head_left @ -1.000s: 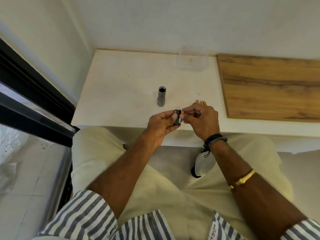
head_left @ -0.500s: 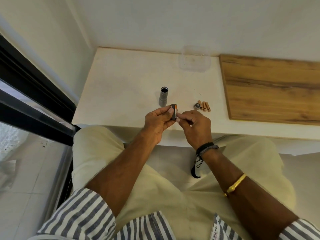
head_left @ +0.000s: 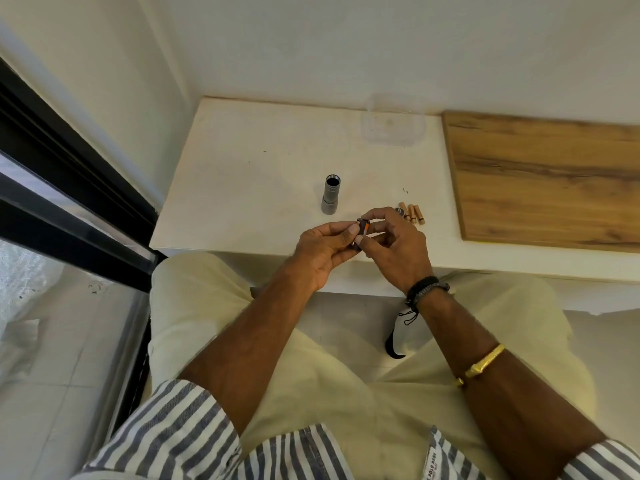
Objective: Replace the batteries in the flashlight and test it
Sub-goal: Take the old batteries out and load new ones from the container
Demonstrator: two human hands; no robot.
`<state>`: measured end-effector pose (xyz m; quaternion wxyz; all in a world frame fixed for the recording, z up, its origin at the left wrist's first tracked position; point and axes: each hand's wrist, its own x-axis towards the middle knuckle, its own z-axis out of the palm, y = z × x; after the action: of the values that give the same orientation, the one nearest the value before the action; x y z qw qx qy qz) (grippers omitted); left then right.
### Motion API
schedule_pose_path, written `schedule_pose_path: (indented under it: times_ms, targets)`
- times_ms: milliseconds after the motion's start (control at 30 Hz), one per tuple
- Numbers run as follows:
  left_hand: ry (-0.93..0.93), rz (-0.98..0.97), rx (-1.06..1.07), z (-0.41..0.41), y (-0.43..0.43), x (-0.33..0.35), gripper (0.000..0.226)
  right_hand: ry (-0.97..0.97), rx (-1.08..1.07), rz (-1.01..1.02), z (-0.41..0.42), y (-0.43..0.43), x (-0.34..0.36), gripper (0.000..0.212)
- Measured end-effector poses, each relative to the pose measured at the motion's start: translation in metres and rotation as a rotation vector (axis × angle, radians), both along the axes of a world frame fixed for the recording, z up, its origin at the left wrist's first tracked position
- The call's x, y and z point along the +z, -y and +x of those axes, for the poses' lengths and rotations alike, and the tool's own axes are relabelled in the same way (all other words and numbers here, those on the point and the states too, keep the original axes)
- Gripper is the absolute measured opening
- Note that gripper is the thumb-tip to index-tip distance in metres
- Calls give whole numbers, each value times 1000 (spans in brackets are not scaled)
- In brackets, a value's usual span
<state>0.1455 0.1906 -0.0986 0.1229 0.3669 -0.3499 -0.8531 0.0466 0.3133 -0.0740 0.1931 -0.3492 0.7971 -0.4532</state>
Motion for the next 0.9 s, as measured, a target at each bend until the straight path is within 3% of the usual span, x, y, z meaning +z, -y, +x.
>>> schedule_pose_path:
  times_ms: [133,300,400,600,900]
  targets:
    - [13,-49,52,-1,-1,4,21,64,-42,-62,-2,2,-1,27]
    - [154,-487,306,-7,9,5,16,166,-127,-115,-7,4,-3,28]
    - [274,-689,375,-10,20,4,28,169,-163,-130,-11,6,-4,22]
    - [390,-1010,197,-21,33,-2,58,212,-185,-147,-11,8,-5,18]
    - [374,-1129,140,-25,29,-2,39,233,-204,-160,-10,8,-9,18]
